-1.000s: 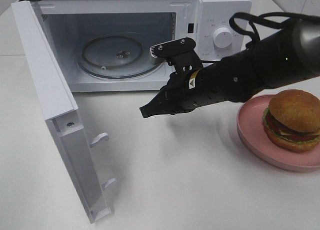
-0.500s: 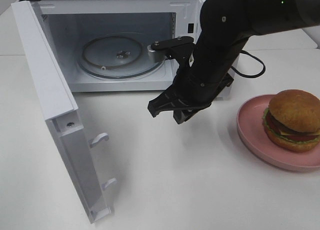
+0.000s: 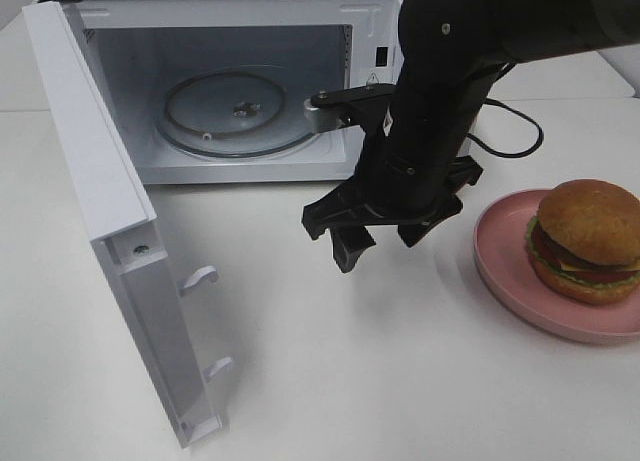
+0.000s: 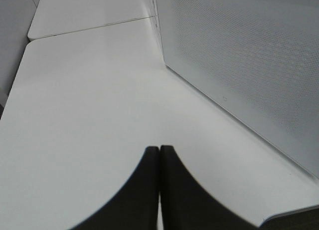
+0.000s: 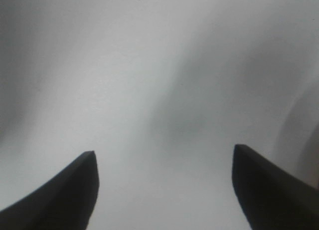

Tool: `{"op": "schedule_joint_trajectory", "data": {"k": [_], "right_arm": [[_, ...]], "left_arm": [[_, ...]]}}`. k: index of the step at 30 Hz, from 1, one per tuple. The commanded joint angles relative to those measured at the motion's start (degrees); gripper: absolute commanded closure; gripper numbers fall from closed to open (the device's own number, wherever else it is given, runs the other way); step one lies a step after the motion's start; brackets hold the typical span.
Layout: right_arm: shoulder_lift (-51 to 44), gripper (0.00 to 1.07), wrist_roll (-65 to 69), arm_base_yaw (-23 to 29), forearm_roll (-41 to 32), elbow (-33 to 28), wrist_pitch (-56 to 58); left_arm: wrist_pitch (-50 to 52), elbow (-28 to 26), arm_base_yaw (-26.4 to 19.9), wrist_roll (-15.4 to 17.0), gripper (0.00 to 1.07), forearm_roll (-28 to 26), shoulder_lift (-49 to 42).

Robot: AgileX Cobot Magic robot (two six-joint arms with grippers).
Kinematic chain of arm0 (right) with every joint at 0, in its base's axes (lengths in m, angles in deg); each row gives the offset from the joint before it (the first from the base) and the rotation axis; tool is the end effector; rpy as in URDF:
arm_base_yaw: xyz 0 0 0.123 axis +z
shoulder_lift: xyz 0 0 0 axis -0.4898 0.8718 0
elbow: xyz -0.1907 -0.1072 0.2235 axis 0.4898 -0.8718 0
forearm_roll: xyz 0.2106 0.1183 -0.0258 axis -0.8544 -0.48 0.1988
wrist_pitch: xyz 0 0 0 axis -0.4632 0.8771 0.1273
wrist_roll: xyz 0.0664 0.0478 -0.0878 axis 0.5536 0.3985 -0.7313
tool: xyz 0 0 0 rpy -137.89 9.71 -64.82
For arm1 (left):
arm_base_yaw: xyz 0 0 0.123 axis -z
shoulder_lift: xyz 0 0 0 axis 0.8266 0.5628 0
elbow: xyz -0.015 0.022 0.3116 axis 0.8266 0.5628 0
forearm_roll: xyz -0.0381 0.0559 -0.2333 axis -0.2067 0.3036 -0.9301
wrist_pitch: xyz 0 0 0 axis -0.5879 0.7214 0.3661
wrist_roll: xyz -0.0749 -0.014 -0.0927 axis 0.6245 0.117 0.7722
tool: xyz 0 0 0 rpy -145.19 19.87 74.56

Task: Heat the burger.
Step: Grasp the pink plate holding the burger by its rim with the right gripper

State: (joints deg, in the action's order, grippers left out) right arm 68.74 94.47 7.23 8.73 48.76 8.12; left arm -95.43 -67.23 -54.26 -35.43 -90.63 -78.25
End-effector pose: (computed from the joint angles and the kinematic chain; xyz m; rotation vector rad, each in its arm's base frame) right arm 0.3041 0.2231 0.1849 -0.7339 2.8042 0.1165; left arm -0.0150 -0.0091 0.2624 0.2570 2.0009 0.0185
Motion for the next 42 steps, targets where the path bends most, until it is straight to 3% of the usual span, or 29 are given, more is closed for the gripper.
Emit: {"op": "schedule_joint_trajectory", "data": {"k": [1,10,25,42], "right_arm": [[-0.40,0.27,1.03,-0.06,2.35,0.40,1.32],[-0.40,0.31,5.39,-0.57,13.12,0.40,5.96],[1.72,0.31,5.21,-8.02,13.01,0.11,5.44],[9.57,0.31,6.59,-8.65,16.50,0.11,5.27]], "left_arm": [[0.29,0.17,-0.29,0.23,1.06,0.00,-1.26],[0.29,0.17,-0.29,0.23,1.06,0.00,-1.26],[0.29,0.17,-0.29,0.23,1.06,0.00,-1.26],[0.29,0.17,-0.29,0.23,1.06,0.00,-1.26]]}}
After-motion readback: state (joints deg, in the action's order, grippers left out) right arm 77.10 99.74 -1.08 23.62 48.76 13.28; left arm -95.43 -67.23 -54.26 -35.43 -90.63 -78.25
